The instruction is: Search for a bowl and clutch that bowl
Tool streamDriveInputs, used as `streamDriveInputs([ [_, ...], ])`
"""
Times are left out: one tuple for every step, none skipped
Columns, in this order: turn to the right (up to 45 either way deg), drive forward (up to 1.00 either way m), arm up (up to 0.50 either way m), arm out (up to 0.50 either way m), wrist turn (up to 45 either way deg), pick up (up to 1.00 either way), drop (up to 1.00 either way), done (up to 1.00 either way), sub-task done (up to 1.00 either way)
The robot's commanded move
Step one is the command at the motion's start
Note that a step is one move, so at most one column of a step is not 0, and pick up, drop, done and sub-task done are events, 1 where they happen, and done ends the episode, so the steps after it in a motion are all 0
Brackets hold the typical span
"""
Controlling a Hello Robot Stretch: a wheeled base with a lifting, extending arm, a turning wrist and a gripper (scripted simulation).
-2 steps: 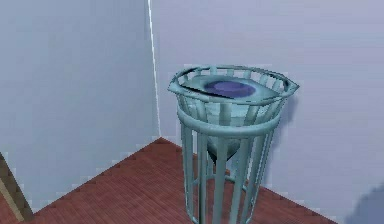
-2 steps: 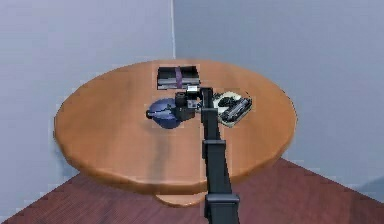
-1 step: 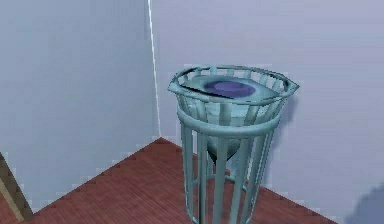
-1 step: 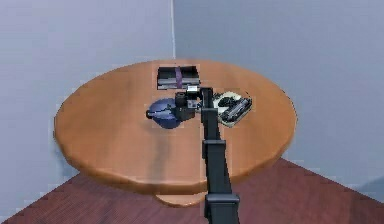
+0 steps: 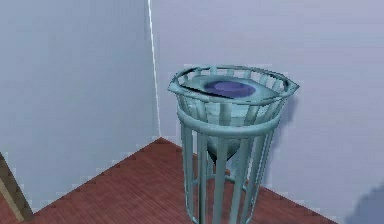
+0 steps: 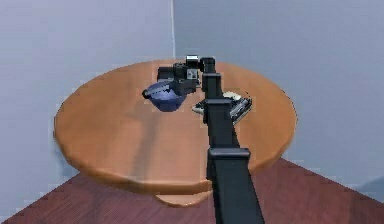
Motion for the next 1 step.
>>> streamDriveInputs([
  [0.0,0.0,0.0,0.0,0.0,0.0,0.0,1.0,0.0],
])
